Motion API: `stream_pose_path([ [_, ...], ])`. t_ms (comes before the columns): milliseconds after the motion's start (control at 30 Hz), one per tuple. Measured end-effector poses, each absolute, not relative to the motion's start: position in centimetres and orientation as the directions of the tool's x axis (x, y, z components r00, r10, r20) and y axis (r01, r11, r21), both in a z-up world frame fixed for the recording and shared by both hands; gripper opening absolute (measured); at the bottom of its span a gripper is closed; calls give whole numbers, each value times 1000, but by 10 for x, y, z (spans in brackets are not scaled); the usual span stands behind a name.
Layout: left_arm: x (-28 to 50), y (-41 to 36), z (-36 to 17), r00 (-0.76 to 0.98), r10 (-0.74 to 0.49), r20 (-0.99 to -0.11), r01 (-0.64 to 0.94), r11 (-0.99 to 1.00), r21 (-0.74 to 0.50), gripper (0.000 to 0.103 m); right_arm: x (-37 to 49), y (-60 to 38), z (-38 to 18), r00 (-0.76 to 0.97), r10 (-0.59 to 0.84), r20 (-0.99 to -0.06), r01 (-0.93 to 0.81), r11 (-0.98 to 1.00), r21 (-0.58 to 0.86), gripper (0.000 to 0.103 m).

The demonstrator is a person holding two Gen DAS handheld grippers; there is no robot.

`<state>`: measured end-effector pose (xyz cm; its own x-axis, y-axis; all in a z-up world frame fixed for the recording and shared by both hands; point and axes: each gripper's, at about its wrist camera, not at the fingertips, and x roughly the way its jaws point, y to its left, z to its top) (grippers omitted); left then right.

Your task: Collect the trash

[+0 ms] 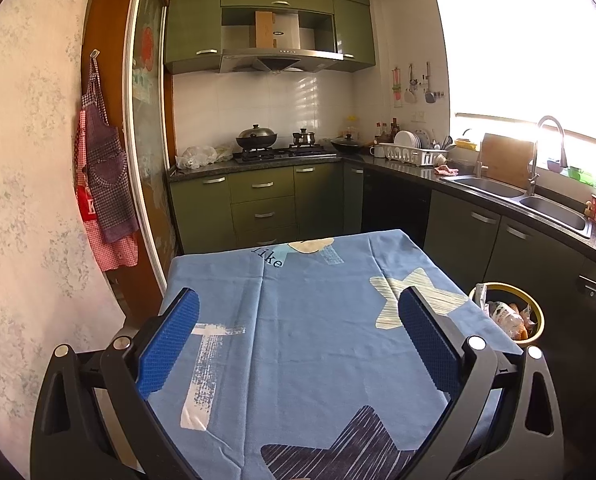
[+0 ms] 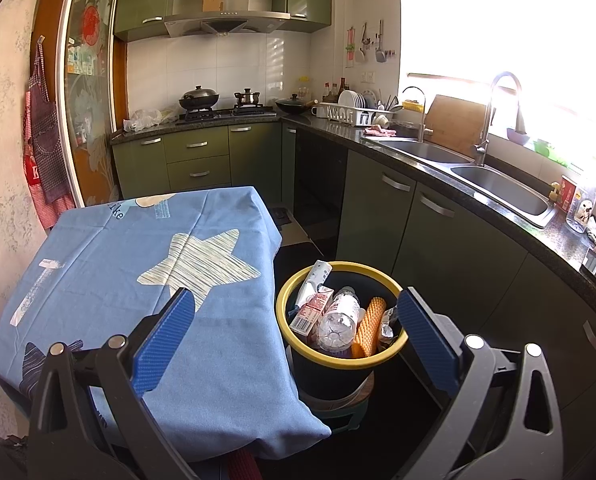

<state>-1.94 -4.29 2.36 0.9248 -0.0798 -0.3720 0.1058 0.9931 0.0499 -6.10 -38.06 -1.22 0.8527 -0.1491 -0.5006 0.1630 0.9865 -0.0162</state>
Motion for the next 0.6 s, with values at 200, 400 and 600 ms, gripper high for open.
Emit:
stream_pose_path([
  [200,-19,-44,24,924,-83,-374,111,992,54,98,-61,-380,-12,852,-150,-501,164,986,-17,96],
  [400,-18,-43,24,920,-99,-378,125,991,45,98,-61,-379,-14,852,-149,-503,162,987,-18,96],
  [600,-13,-47,22,912,-118,-393,143,989,35,98,-60,-380,-20,849,-145,-508,157,987,-19,96],
])
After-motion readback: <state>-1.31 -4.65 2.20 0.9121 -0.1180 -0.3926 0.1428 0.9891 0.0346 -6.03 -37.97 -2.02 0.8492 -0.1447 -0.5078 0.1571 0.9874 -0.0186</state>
